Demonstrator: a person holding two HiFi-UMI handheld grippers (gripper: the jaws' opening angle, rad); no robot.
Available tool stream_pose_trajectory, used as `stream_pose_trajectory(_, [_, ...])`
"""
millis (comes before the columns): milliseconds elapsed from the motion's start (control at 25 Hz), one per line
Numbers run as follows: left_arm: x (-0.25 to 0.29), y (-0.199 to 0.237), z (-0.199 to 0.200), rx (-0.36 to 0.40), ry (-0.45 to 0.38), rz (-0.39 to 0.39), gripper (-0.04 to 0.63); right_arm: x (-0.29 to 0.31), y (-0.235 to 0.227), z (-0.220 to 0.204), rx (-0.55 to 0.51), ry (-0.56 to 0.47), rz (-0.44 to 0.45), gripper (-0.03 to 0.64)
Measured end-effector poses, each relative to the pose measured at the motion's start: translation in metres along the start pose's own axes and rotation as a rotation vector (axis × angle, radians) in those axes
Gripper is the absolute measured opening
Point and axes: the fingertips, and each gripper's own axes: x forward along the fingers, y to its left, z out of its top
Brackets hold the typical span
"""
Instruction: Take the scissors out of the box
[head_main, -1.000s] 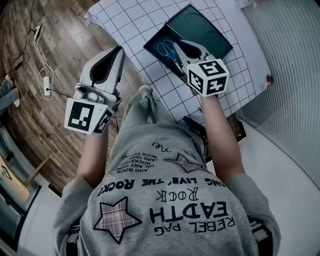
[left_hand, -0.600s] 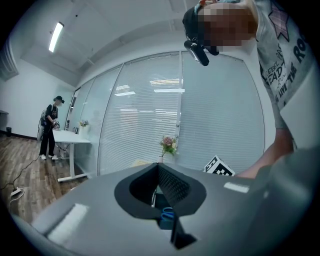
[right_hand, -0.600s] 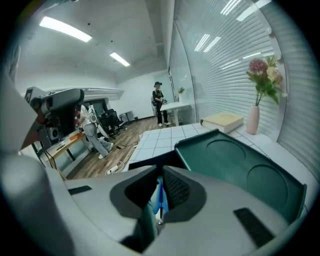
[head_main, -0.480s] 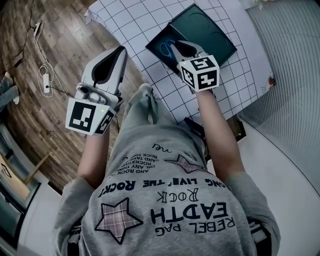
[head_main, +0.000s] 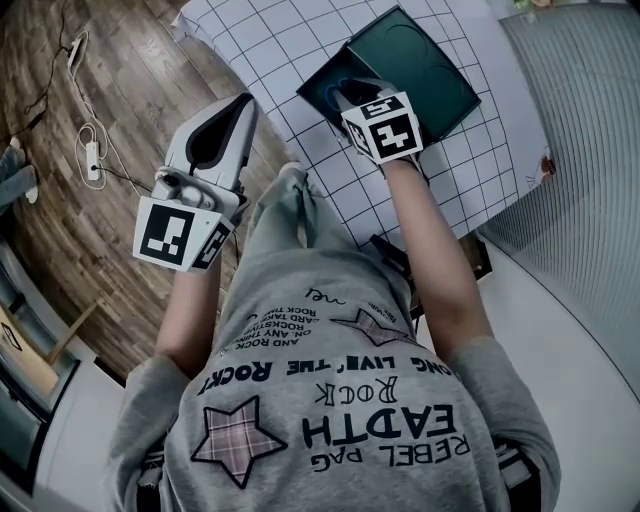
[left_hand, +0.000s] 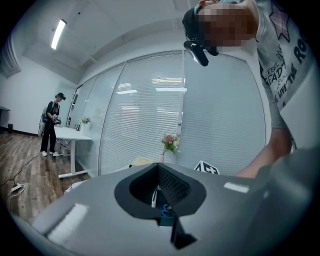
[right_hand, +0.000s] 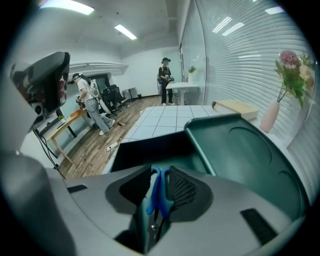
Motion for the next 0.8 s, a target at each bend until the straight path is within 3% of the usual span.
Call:
stream_pose_trajectory(40, [0.0,0.0,0.0,-0.002,0.001,0.001,0.005,0.003,0.0,-0.001,-0.004,0.017,0.0,0.106])
stream_pose_trajectory(320, [-0.002,0.001,-0.003,-0.009,0.001,0.004,0.005,0.018,0.001,-0.012,-0.034,0.123,0.004,0.107])
stream_pose_trajectory(800, [-0.002,-0.003,-0.004,-0.015,0.0,-0.004,0.005,0.021,0.001,-0.007,-0.111,0.204,-0.038,0.107])
